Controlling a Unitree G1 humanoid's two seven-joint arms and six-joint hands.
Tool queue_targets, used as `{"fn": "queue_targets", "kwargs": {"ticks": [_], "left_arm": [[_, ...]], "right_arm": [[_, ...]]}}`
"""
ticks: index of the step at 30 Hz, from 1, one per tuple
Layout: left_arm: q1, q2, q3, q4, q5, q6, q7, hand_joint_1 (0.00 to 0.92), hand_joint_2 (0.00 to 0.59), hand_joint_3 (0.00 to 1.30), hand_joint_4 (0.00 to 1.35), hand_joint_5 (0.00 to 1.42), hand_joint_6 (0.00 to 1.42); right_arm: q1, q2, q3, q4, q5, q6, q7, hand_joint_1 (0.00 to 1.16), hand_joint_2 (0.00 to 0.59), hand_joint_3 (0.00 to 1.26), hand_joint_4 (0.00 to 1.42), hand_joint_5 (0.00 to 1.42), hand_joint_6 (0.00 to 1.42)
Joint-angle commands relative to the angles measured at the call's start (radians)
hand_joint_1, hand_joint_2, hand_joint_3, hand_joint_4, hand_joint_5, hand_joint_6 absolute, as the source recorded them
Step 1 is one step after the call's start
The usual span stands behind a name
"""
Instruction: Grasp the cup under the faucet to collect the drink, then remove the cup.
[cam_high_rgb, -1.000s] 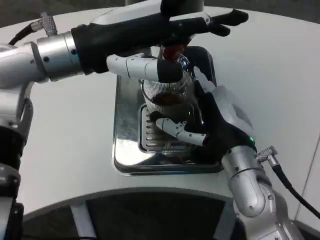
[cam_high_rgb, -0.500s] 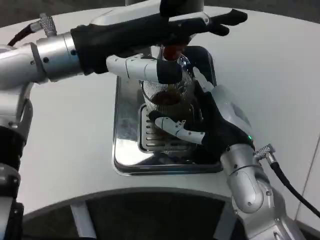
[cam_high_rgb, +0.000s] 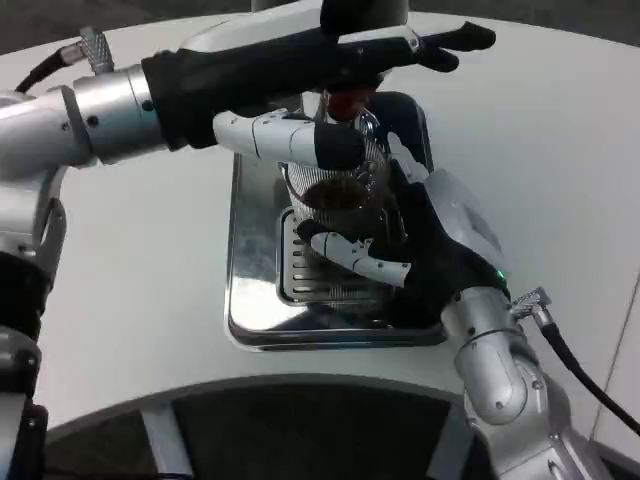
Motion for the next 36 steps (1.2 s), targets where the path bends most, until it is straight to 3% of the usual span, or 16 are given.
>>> {"fn": "queue_targets", "kwargs": {"ticks": [1, 9, 13, 31, 36], "left_arm": [[0.040, 0.011, -0.027, 0.024, 0.049, 0.015, -0.027, 0.000, 0.015, 0.07, 0.00, 0.06, 0.00], [0.043, 0.013, -0.024, 0.024, 0.044, 0.018, -0.028, 0.000, 0.015, 0.07, 0.00, 0.06, 0.00], [0.046, 0.008, -0.009, 0.021, 0.015, 0.062, -0.033, 0.000, 0.015, 0.07, 0.00, 0.06, 0.00], [0.059, 0.005, 0.126, -0.157, -0.184, 0.484, -0.068, 0.000, 0.015, 0.08, 0.00, 0.10, 0.00], [0.079, 0.020, 0.162, -0.231, -0.201, 0.551, -0.064, 0.000, 0.015, 0.08, 0.00, 0.10, 0.01]], "right_arm": [[-0.013, -0.001, -0.003, 0.013, 0.012, -0.020, -0.023, 0.49, 0.188, 0.00, 0.00, 0.00, 0.00], [-0.015, 0.000, 0.001, 0.012, 0.017, -0.021, -0.034, 0.49, 0.193, 0.00, 0.00, 0.00, 0.00], [-0.017, 0.003, 0.003, 0.011, 0.016, -0.021, -0.039, 0.49, 0.194, 0.00, 0.00, 0.00, 0.00], [-0.010, 0.005, 0.011, -0.008, 0.012, -0.013, -0.043, 0.52, 0.198, 0.00, 0.00, 0.00, 0.00], [-0.008, 0.008, 0.014, -0.014, 0.012, -0.015, -0.048, 0.53, 0.200, 0.00, 0.00, 0.00, 0.00]]}}
